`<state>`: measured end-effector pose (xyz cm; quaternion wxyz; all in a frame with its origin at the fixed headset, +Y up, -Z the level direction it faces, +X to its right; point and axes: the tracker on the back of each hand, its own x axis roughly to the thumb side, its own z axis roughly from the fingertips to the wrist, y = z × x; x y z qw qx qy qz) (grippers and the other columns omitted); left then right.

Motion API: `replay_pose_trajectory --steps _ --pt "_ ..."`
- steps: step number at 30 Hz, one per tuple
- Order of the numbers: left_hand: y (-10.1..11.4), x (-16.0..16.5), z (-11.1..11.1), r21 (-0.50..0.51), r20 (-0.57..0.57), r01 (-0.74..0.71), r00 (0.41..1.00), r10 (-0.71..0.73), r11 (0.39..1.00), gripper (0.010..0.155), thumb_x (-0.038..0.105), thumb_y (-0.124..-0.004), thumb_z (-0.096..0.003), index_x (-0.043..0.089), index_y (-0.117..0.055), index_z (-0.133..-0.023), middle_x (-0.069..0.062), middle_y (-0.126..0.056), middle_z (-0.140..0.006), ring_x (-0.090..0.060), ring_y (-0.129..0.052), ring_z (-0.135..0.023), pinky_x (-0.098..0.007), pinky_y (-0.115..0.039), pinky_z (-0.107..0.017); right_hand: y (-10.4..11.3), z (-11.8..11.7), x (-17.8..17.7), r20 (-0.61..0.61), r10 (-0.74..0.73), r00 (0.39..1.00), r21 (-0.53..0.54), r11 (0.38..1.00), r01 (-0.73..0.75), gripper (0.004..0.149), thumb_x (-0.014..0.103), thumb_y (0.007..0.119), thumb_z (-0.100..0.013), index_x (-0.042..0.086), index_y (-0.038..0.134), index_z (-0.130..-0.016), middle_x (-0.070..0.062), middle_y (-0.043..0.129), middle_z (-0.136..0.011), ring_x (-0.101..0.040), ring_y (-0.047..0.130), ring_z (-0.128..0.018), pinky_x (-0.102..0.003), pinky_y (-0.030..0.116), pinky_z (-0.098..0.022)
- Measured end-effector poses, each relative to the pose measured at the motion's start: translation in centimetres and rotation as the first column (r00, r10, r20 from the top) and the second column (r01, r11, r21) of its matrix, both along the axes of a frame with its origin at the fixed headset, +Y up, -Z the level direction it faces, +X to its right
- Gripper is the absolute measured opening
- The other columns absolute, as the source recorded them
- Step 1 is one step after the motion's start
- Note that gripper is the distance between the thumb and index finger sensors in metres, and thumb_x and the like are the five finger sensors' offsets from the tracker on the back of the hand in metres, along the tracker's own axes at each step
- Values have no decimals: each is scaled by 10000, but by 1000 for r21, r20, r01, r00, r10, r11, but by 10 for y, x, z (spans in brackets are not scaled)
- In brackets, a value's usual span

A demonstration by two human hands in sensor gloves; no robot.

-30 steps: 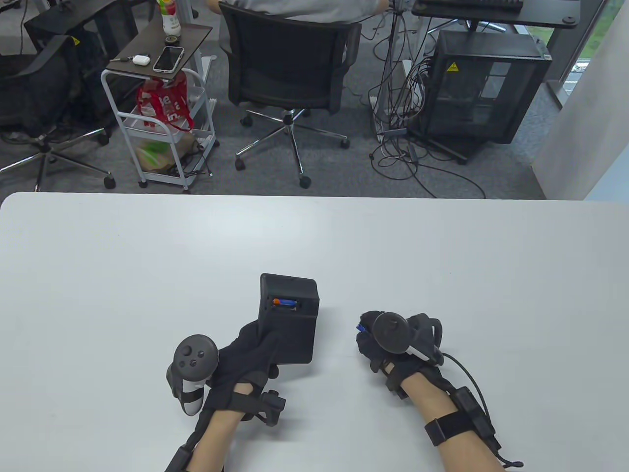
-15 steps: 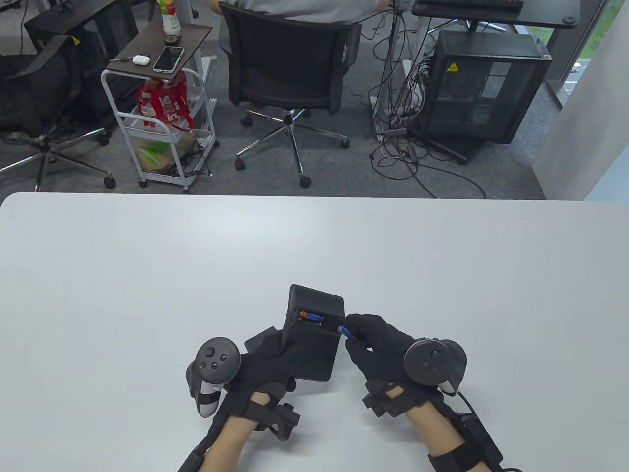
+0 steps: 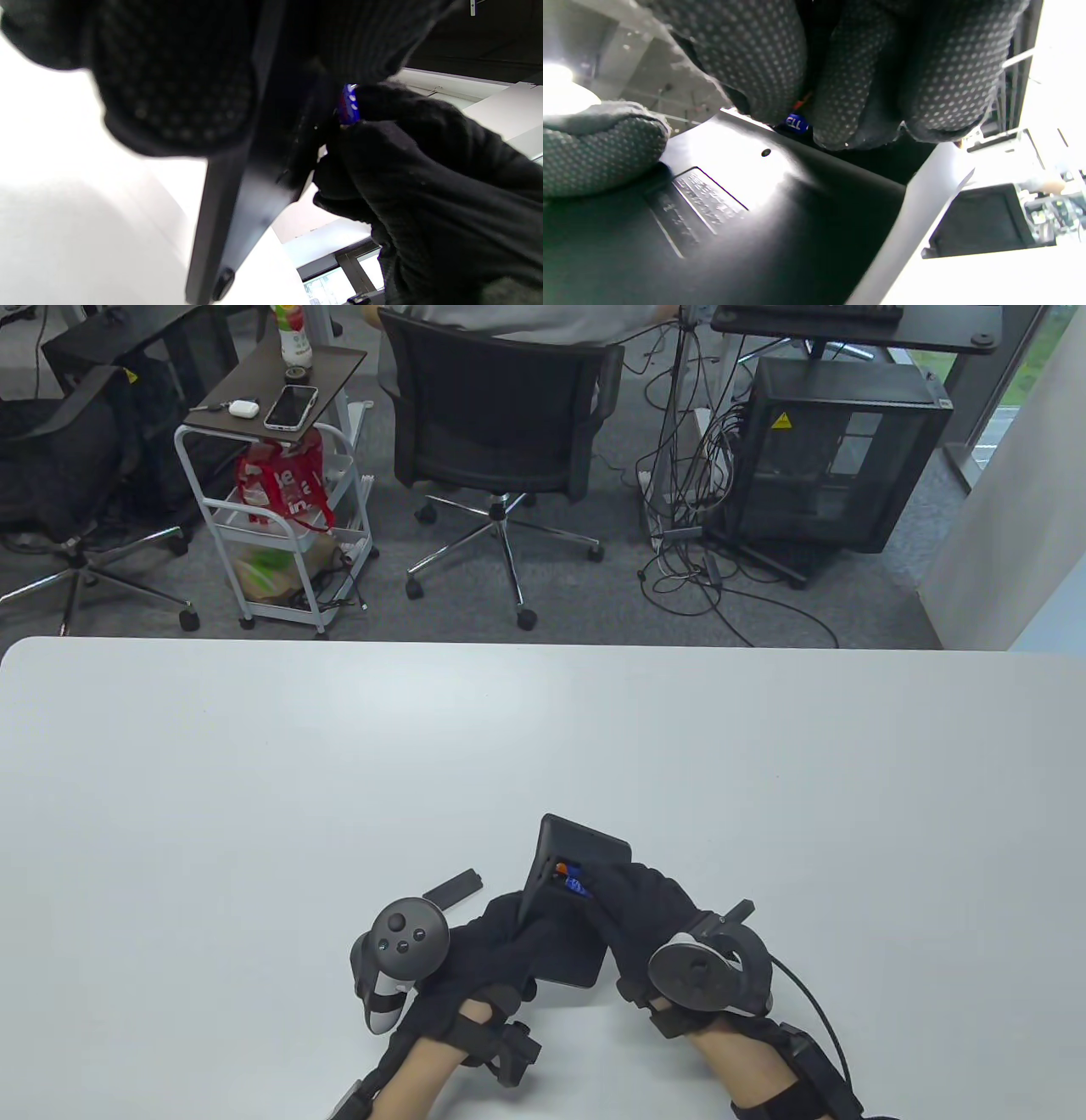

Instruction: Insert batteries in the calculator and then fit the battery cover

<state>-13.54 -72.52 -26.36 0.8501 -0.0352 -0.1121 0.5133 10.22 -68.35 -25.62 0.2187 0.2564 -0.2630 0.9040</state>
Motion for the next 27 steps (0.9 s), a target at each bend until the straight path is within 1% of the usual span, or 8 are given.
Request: replay_pose_trajectory --steps 4,8,10,12,17,20,24,27 --pt "0 0 0 -3 3 0 1000 0 1000 610 480 -841 -431 58 -742 -861 -115 -978 -676 -147 -1084 -214 -408 -921 -304 1 2 -2 32 52 998 36 998 -53 477 269 933 -388 90 859 -824 -206 930 -680 -293 1054 -453 -478 934 -353" --pt "-1 3 1 -19 32 -14 999 15 1000 612 477 -840 -432 53 -738 -861 -117 -975 -676 -147 -1085 -214 -406 -921 -305 3 3 -1 39 51 998 48 997 -53 464 282 946 -380 92 872 -796 -182 964 -614 -252 1069 -395 -457 948 -313" --pt "-2 6 2 -23 52 -2 999 3 1000 612 476 -841 -434 51 -737 -861 -118 -975 -675 -145 -1086 -214 -406 -922 -305 3 5 -2 35 36 999 61 997 -38 455 278 953 -377 95 873 -786 -180 962 -622 -259 1071 -402 -460 948 -318" --pt "-3 8 3 -26 40 -5 999 6 1000 615 476 -839 -433 47 -734 -860 -120 -974 -674 -143 -1088 -212 -404 -923 -303 4 7 -5 43 72 996 53 996 -74 446 255 946 -390 83 869 -795 -197 955 -653 -296 1068 -428 -477 940 -333" --pt "-4 8 3 -31 39 7 999 -6 999 617 476 -837 -434 42 -730 -860 -123 -971 -673 -141 -1088 -213 -404 -923 -303 2 10 -8 54 91 994 4 996 -91 441 187 924 -407 72 850 -827 -223 934 -705 -347 1054 -475 -497 922 -361" --pt "-4 11 6 -39 37 6 999 -4 999 621 476 -835 -435 36 -725 -860 -128 -967 -674 -139 -1090 -213 -402 -925 -303 2 12 -11 102 113 988 26 993 -116 434 184 926 -398 87 854 -815 -203 939 -701 -342 1052 -469 -494 919 -357" --pt "-2 13 7 -24 38 3 999 -2 1000 624 475 -838 -432 36 -722 -860 -131 -963 -675 -137 -1092 -213 -399 -927 -304 1 15 -14 173 70 982 60 995 -81 416 174 941 -393 96 869 -795 -199 945 -689 -345 1053 -448 -495 916 -340" --pt "-2 13 8 -27 37 -17 999 18 999 625 473 -842 -431 36 -719 -860 -132 -960 -676 -137 -1097 -213 -398 -933 -303 1 17 -15 193 61 979 80 994 -78 415 176 946 -389 109 872 -791 -197 947 -690 -342 1053 -444 -491 915 -338"
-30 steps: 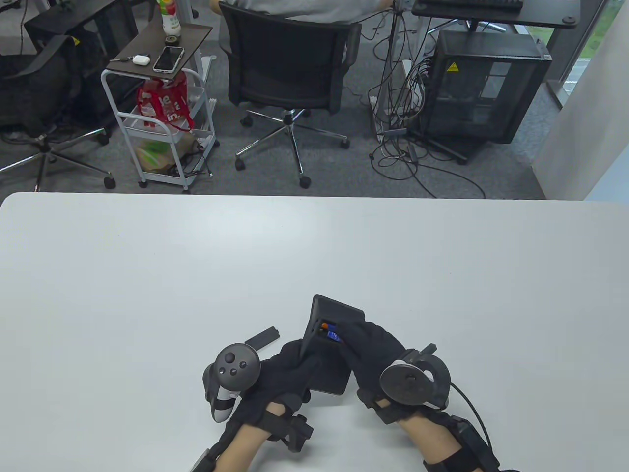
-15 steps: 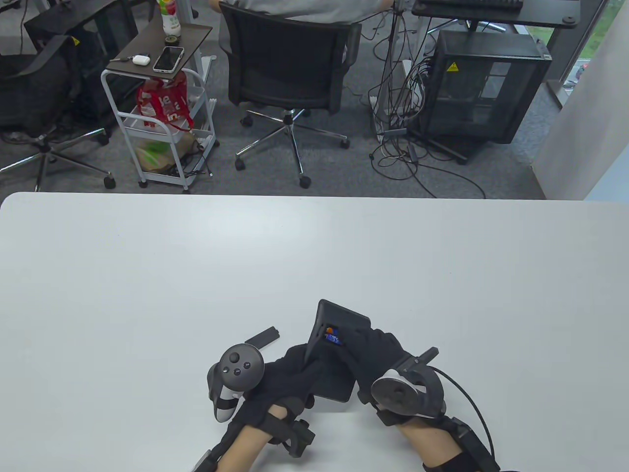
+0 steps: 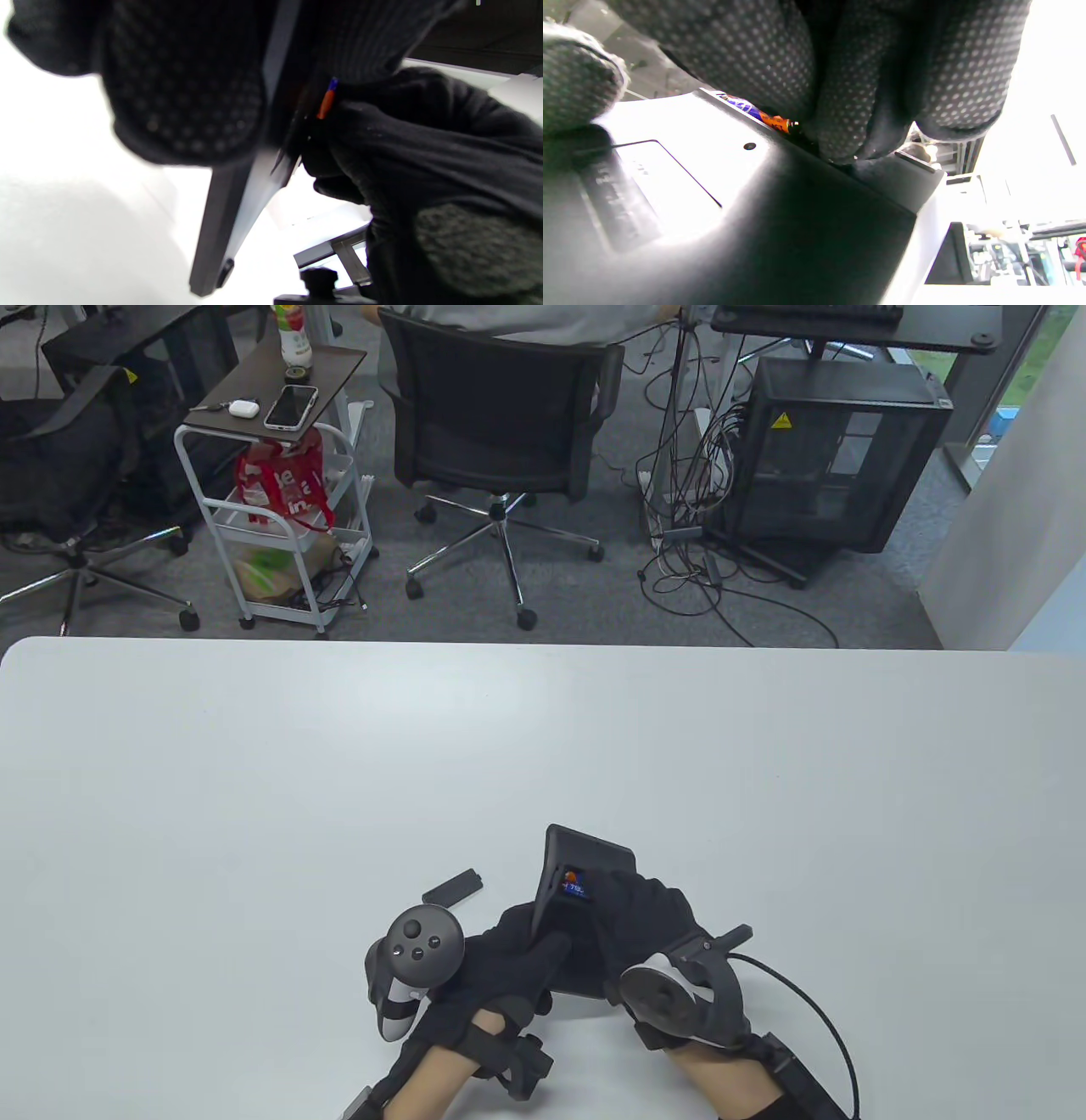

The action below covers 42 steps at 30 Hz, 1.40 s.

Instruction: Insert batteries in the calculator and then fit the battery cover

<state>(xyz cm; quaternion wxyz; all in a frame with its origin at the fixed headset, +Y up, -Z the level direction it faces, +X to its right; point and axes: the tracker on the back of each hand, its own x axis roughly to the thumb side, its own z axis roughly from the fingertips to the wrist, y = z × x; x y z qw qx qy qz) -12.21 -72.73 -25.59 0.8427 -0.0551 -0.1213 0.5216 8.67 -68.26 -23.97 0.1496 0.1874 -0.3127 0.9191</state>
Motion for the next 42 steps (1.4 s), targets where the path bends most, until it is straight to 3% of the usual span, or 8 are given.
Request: replay_pose_trajectory --steps 16,22,25,29,32,37,42 --pt "2 -1 0 16 9 35 999 -35 999 623 471 -847 -428 46 -717 -864 -136 -955 -681 -142 -1097 -214 -398 -930 -306 -3 2 -4 22 17 1000 21 1000 -17 436 214 960 -391 128 845 -802 -178 926 -698 -322 1031 -465 -493 897 -356" --pt "3 -7 -2 16 -15 22 1000 -22 1000 614 479 -845 -429 64 -728 -866 -112 -969 -690 -143 -1097 -224 -400 -928 -314 -1 -2 5 23 -2 1000 37 999 2 410 289 931 -413 209 856 -808 -138 905 -721 -328 999 -514 -511 863 -400" --pt "3 -11 -3 10 -34 12 999 -11 1000 608 480 -848 -427 72 -738 -865 -103 -979 -690 -148 -1097 -229 -406 -925 -317 -1 -6 15 30 -41 999 15 999 40 435 359 926 -406 183 855 -798 -138 897 -728 -328 992 -523 -513 858 -406" --pt "3 -13 -5 11 -42 -5 999 5 1000 609 482 -838 -429 79 -730 -873 -97 -974 -703 -154 -1096 -247 -412 -920 -330 -1 -8 26 21 -109 994 -3 994 109 446 371 874 -441 165 822 -833 -153 874 -757 -347 977 -550 -523 844 -421" --pt "1 -16 -8 0 -51 -17 999 17 1000 611 482 -827 -434 81 -717 -881 -99 -962 -712 -162 -1091 -263 -420 -910 -345 -4 -11 33 28 -122 992 -31 992 123 534 427 811 -466 149 738 -915 -177 822 -820 -386 940 -611 -541 822 -449" --pt "-2 -26 -13 -10 -75 -66 995 65 998 610 483 -818 -434 99 -701 -894 -79 -941 -745 -171 -1084 -292 -431 -896 -371 -16 -22 44 1 -257 966 -196 948 252 723 544 691 -479 116 514 -1034 -243 655 -947 -463 870 -707 -578 801 -469" --pt "-2 -35 -15 -24 -86 -136 987 134 990 610 484 -811 -432 109 -694 -898 -70 -937 -755 -171 -1086 -311 -434 -894 -387 -34 -35 52 -91 -487 869 -448 799 401 889 650 646 -458 107 295 -1068 -323 394 -1033 -567 787 -765 -676 806 -436"
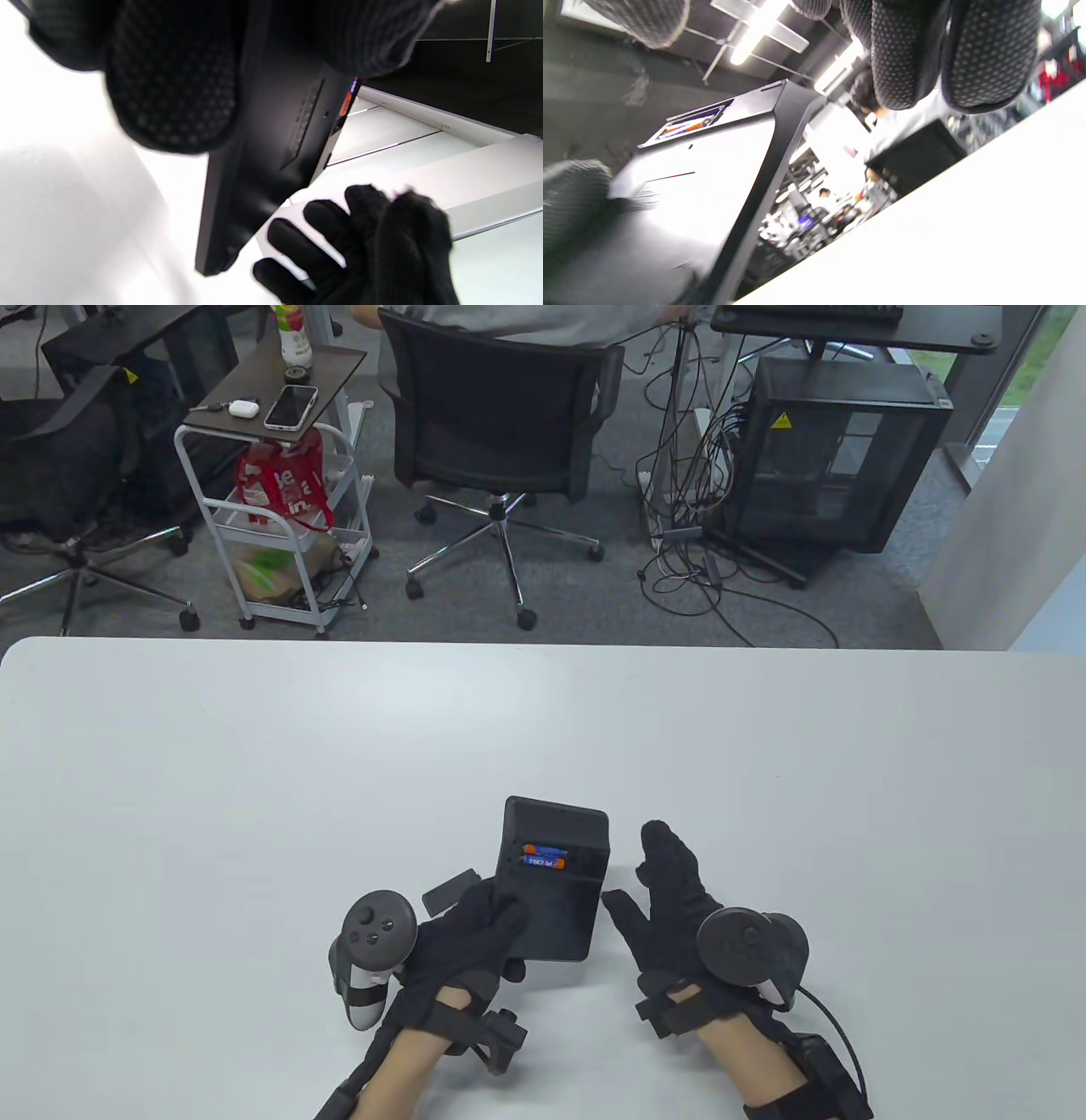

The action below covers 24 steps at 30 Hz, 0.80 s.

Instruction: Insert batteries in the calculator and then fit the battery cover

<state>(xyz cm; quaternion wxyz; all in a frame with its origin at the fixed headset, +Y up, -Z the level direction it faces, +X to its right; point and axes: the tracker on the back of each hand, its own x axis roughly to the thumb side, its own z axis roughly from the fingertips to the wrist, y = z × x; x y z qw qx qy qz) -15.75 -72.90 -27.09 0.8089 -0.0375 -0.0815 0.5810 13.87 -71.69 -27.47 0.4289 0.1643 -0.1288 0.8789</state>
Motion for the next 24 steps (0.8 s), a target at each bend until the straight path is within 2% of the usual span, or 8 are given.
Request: replay_pose_trajectory --steps 3,5,7,9,11,16,21,24 --pt "-1 -1 -2 6 29 -46 999 45 999 610 492 -798 -434 124 -682 -906 -58 -929 -768 -166 -1085 -324 -430 -892 -398 -9 -4 -3 -91 -21 996 -106 994 12 937 712 609 -442 139 211 -1069 -336 305 -1052 -616 788 -746 -646 867 -372" --pt "-3 0 -3 6 58 -99 993 98 995 612 503 -770 -444 122 -670 -912 -61 -918 -776 -167 -1086 -336 -431 -889 -406 -13 -5 -7 -131 -20 991 -140 990 2 963 734 613 -435 139 193 -1064 -343 317 -1048 -598 843 -702 -596 911 -319" --pt "-3 2 -2 12 69 -119 991 118 993 613 503 -764 -444 131 -657 -920 -53 -906 -793 -173 -1083 -354 -436 -882 -421 -16 -5 -10 -140 -33 990 -181 984 7 988 737 649 -430 118 204 -1058 -341 369 -1035 -557 901 -658 -532 951 -264" --pt "-2 3 -3 24 89 -129 988 127 991 612 504 -759 -442 144 -649 -925 -46 -900 -803 -174 -1080 -366 -438 -879 -429 -19 -6 -13 -155 -114 981 -216 973 79 979 726 656 -434 93 238 -1054 -329 510 -1000 -512 971 -579 -483 973 -218" --pt "-2 5 -3 19 123 -161 980 157 987 613 510 -751 -445 155 -639 -932 -39 -893 -814 -167 -1079 -378 -433 -877 -437 -23 -5 -16 -182 -214 960 -289 945 155 968 710 654 -440 79 243 -1048 -319 569 -974 -502 985 -553 -481 966 -214" --pt "-5 9 -1 0 149 -184 972 182 983 611 507 -755 -444 157 -641 -932 -41 -894 -815 -173 -1078 -380 -438 -875 -438 -22 -4 -18 -133 -382 914 -325 888 324 927 693 678 -440 60 359 -1038 -270 729 -882 -447 1036 -474 -462 969 -206" --pt "-13 15 -2 -73 165 -262 948 271 962 614 511 -744 -449 165 -622 -941 -39 -878 -832 -173 -1074 -396 -438 -869 -449 -23 -5 -16 -107 -459 882 -378 839 391 815 598 754 -465 41 488 -997 -217 854 -770 -363 1088 -377 -403 991 -165" --pt "-19 18 -2 -121 174 -288 936 306 950 616 514 -732 -456 166 -606 -948 -35 -865 -842 -166 -1072 -405 -432 -869 -451 -25 -7 -15 -108 -522 846 -419 796 438 665 439 817 -479 42 578 -957 -160 915 -721 -319 1095 -370 -383 991 -168"
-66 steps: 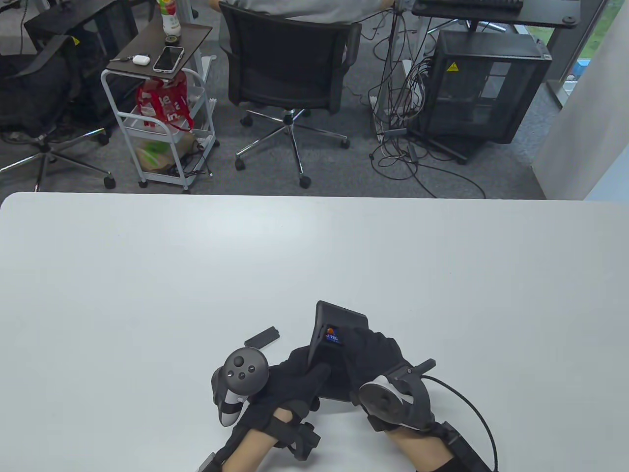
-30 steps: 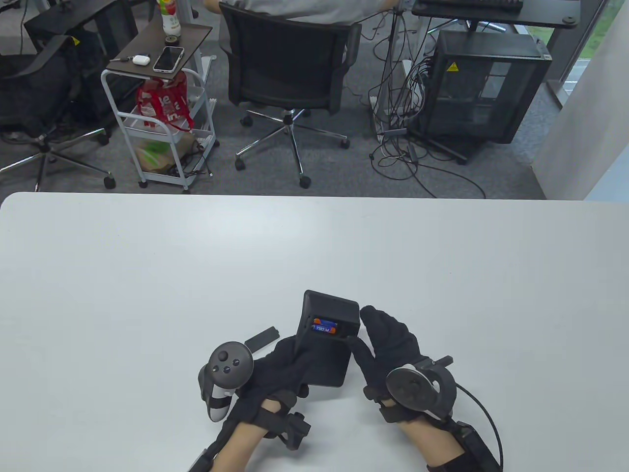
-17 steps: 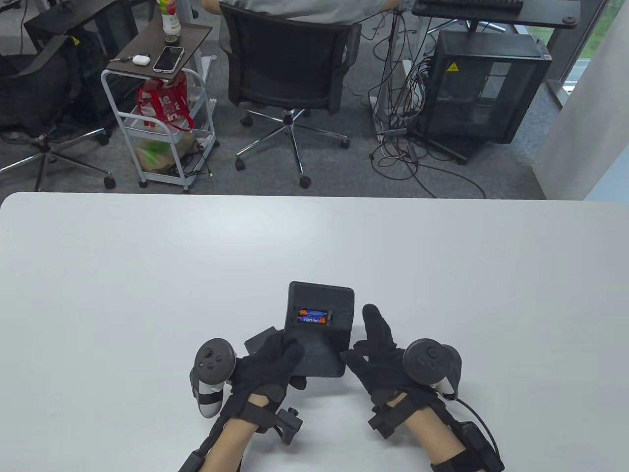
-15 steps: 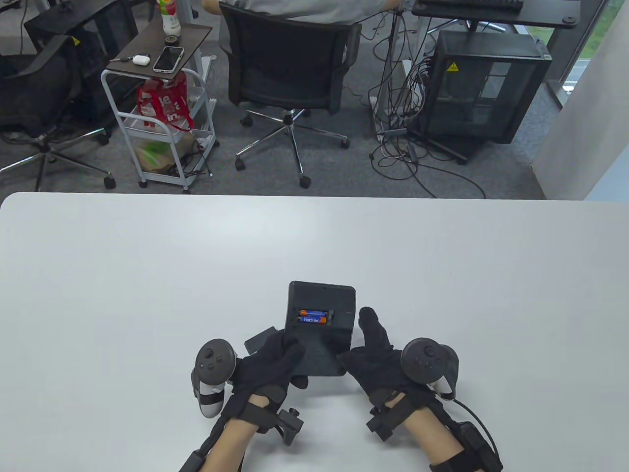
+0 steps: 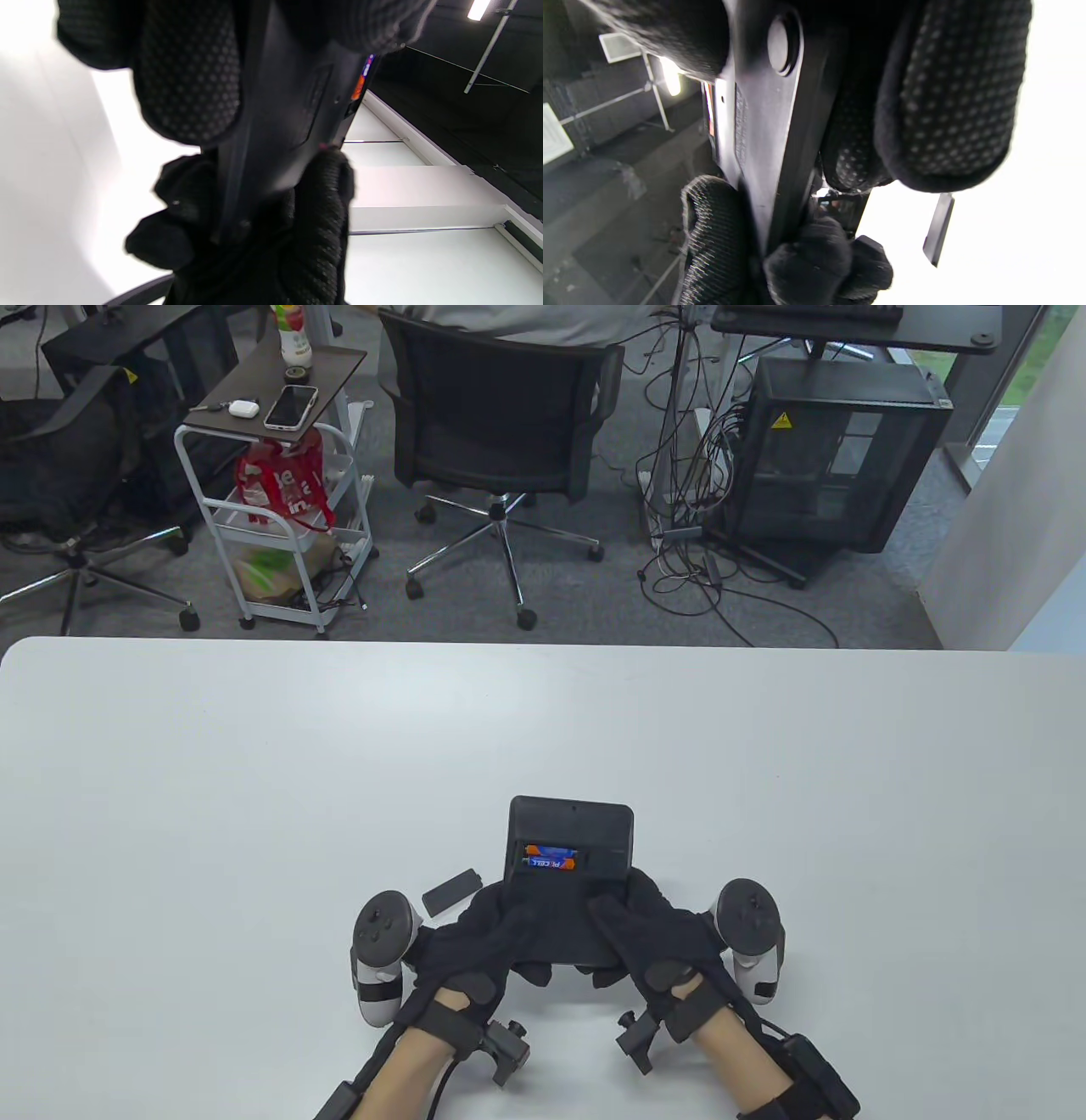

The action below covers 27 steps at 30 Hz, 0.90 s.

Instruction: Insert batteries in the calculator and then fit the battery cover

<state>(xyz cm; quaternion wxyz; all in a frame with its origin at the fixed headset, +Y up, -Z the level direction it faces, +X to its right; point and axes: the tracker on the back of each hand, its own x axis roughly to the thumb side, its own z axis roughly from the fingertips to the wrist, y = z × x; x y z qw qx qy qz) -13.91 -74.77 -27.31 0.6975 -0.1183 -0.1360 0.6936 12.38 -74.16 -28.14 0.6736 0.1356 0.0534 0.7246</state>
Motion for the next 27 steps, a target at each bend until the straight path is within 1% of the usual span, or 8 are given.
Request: replay_pose_trajectory --steps 2,5,8,14,17,21,24,27 --pt "-2 0 0 -40 -6 25 1000 -26 999 625 522 -728 -457 164 -598 -953 -40 -861 -845 -163 -1071 -415 -432 -868 -449 -1 -2 2 6 -14 1000 11 1000 14 621 417 837 -464 54 638 -926 -116 948 -703 -290 1101 -382 -372 990 -186" --pt "1 -3 -1 -4 -32 93 995 -93 996 651 545 -755 -457 134 -623 -944 -70 -875 -828 -187 -1070 -425 -450 -859 -448 -2 -3 2 -13 -56 998 30 998 56 580 397 825 -471 71 655 -920 -99 946 -712 -292 1084 -427 -387 972 -231" --pt "11 -17 0 24 -198 152 969 -145 988 687 603 -744 -443 109 -667 -915 -96 -902 -790 -205 -1078 -404 -460 -865 -426 1 -6 8 29 -113 993 31 993 112 578 392 806 -476 74 634 -926 -98 924 -717 -292 1066 -441 -398 955 -252" --pt "25 -67 -6 31 -473 375 822 -317 927 644 546 -810 -440 114 -697 -904 -90 -926 -764 -184 -1083 -360 -444 -880 -386 -1 -16 38 153 -198 968 20 980 197 580 377 800 -478 44 627 -920 -128 913 -700 -311 1050 -414 -408 938 -235" --pt "25 -83 -11 -12 -527 422 768 -365 906 671 514 -860 -427 125 -667 -938 -103 -887 -816 -215 -1062 -438 -474 -850 -429 -5 -21 50 188 -220 957 6 975 223 581 373 799 -480 34 627 -918 -137 910 -696 -316 1046 -408 -412 934 -231" --pt "25 -92 -18 -86 -559 658 589 -583 748 651 494 -907 -407 170 -707 -935 -62 -899 -813 -220 -1023 -536 -496 -812 -494 -11 -26 65 233 -225 946 -14 972 234 581 371 798 -481 24 629 -916 -146 909 -689 -319 1044 -397 -413 930 -224" --pt "22 -92 -23 -131 -556 743 493 -669 656 625 495 -938 -391 231 -753 -927 -35 -871 -845 -235 -975 -615 -518 -768 -546 -14 -28 72 257 -228 939 -27 970 243 584 369 798 -481 19 627 -916 -149 908 -686 -321 1042 -394 -414 928 -222" --pt "15 -89 -30 -205 -453 824 398 -798 528 642 503 -939 -393 257 -741 -952 -57 -735 -964 -291 -845 -778 -558 -674 -615 -15 -29 75 263 -229 937 -39 968 247 583 366 798 -481 17 626 -916 -153 907 -685 -325 1040 -393 -416 926 -222"
